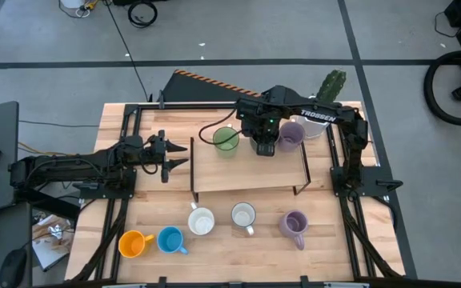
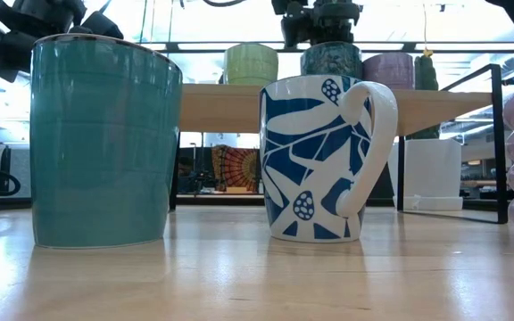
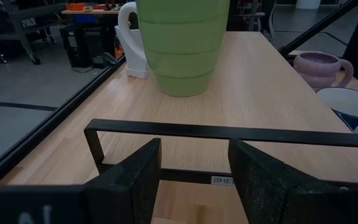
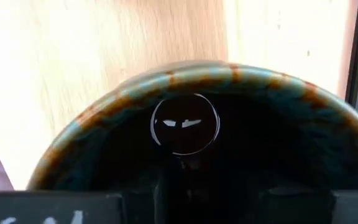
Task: Place coffee mugs
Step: Adjust the dark green mug on the shelf
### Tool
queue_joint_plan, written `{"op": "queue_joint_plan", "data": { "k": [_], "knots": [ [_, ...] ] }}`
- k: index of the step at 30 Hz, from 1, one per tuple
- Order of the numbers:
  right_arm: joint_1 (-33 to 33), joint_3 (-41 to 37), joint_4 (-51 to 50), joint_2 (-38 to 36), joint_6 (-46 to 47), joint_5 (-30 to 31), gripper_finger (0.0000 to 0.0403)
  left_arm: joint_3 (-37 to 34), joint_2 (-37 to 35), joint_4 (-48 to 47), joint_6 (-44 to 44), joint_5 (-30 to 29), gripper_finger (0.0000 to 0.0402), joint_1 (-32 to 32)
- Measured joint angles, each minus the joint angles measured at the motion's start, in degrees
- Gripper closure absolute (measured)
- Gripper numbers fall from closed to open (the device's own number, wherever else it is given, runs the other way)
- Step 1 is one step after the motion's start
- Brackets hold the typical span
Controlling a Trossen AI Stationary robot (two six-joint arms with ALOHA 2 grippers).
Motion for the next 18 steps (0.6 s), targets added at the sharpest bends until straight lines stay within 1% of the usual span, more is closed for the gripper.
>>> {"op": "queue_joint_plan", "data": {
  "k": [4, 10, 18],
  "knots": [
    [0.4, 1.8, 0.0, 0.0, 0.2, 1.2, 0.0273, 0.0, 0.0, 0.0, 0.0, 0.0, 0.0208, 0.0],
    [0.7, 4.9, 0.0, 0.0, 0.4, 1.4, 0.0273, 0.0, 0.0, 0.0, 0.0, 0.0, 0.0208, 0.0],
    [0.8, 5.0, 0.0, -3.7, 1.0, 1.4, 0.0273, 0.0, 0.0, 0.0, 0.0, 0.0, 0.0208, 0.0]
  ]
}}
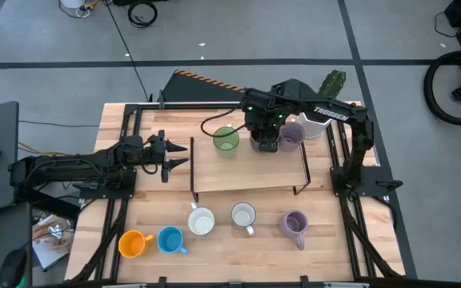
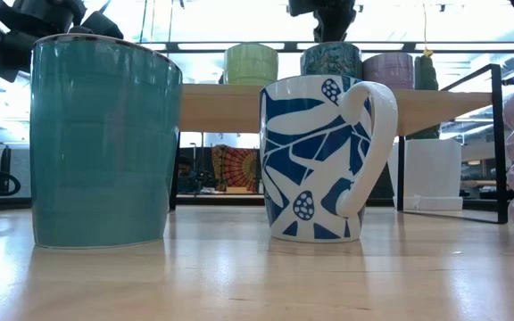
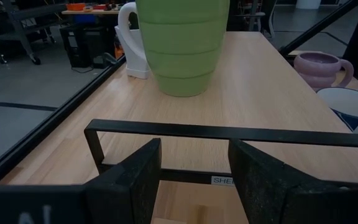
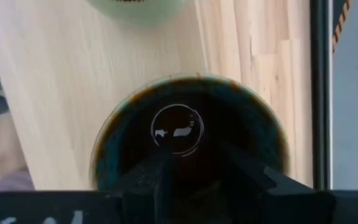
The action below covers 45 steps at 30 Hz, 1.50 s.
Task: Place coffee mugs
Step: Adjust the dark green mug on the shelf, then adjust the light green mug on the shelf
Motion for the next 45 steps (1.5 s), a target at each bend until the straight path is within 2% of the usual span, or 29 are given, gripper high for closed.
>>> {"op": "queue_joint_plan", "data": {
  "k": [8, 16, 24, 29, 34, 45],
  "knots": [
    [0.0, 0.0, 1.4, -5.7, 1.4, 0.3, 0.0273, 0.0, 0.0, 0.0, 0.0, 0.0, 0.0208, 0.0],
    [2.7, 0.1, 9.7, -7.6, 0.5, 7.0, 0.0273, 0.0, 0.0, 0.0, -0.1, 0.0, 0.0208, 0.0],
    [5.2, 0.1, 22.8, -7.6, -3.4, 4.3, 0.0273, 0.0, 0.0, 0.0, -0.1, 0.0, 0.0208, 0.0],
    [6.4, -0.1, 26.7, -5.1, -4.0, 1.0, 0.0273, 0.0, 0.0, 0.0, -0.1, 0.0, 0.0208, 0.0],
    [7.5, 0.1, 28.7, -0.5, -4.5, 0.6, 0.0273, 0.0, 0.0, 0.5, -0.1, -0.3, 0.0208, 0.0],
    [7.2, 6.5, 29.3, 5.7, -8.2, -1.5, 0.0273, 0.0, 0.0, 0.3, -0.1, -0.4, 0.0208, 0.0]
  ]
}}
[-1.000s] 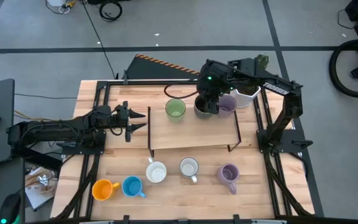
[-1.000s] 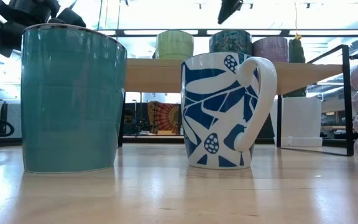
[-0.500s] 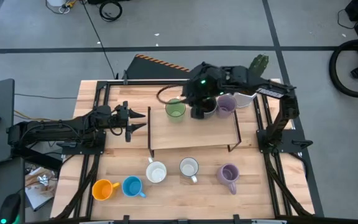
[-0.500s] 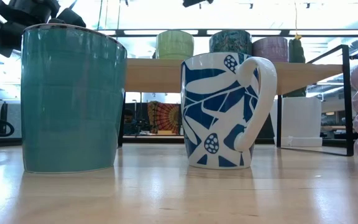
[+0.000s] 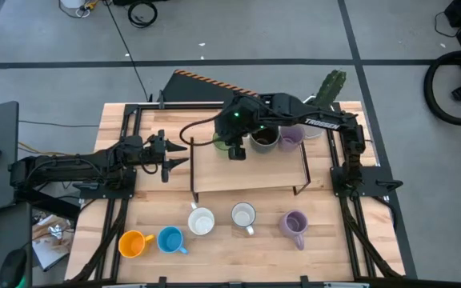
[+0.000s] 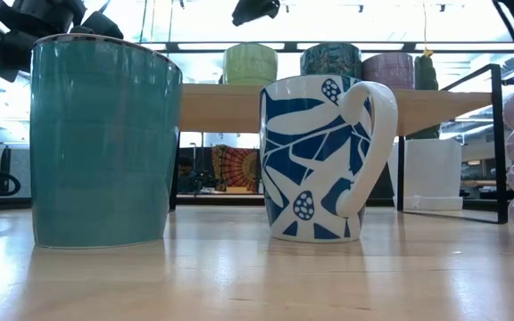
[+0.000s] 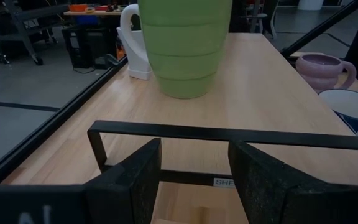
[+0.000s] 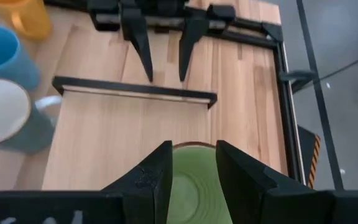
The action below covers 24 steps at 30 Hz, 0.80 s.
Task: Place coffee mugs
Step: Adjust the light green mug on the shelf
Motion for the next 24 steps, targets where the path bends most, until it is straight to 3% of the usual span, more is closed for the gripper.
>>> {"op": "queue_joint_plan", "data": {
  "k": [7, 24],
  "knots": [
    [-1.0, 0.1, 4.9, 0.5, 0.1, -2.9, 0.0273, 0.0, 0.0, 0.0, 0.0, 0.0, 0.0208, 0.0],
    [-0.9, 0.0, -1.1, 3.6, 0.9, -0.4, 0.0273, 0.0, 0.0, -0.6, -0.1, 0.0, 0.0208, 0.0]
  ]
}}
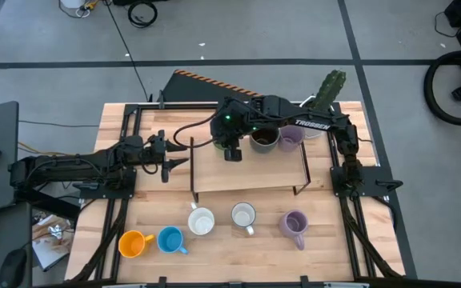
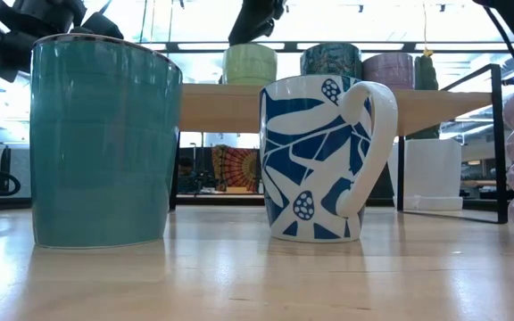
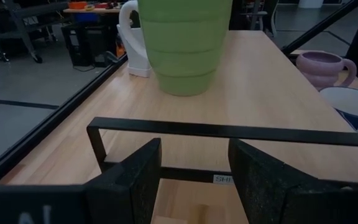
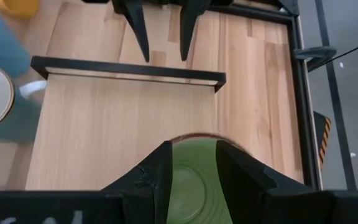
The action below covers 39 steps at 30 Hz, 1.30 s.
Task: Place coffee mugs
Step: Adjust the light green mug on the shelf
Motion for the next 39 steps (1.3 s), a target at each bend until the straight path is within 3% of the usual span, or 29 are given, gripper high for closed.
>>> {"op": "queue_joint_plan", "data": {
  "k": [18, 29, 39],
  "knots": [
    [0.0, 0.0, 0.3, 0.0, -0.1, -1.1, 0.0273, 0.0, 0.0, 0.1, 0.1, 0.0, 0.0208, 0.0],
    [-1.4, -1.6, -5.6, -0.1, 0.6, -1.5, 0.0273, 0.0, 0.0, 0.0, 0.1, 0.0, 0.0208, 0.0],
    [-1.4, -2.9, -6.6, 0.0, 0.8, 1.7, 0.0273, 0.0, 0.0, 0.1, 0.1, 0.0, 0.0208, 0.0]
  ]
}}
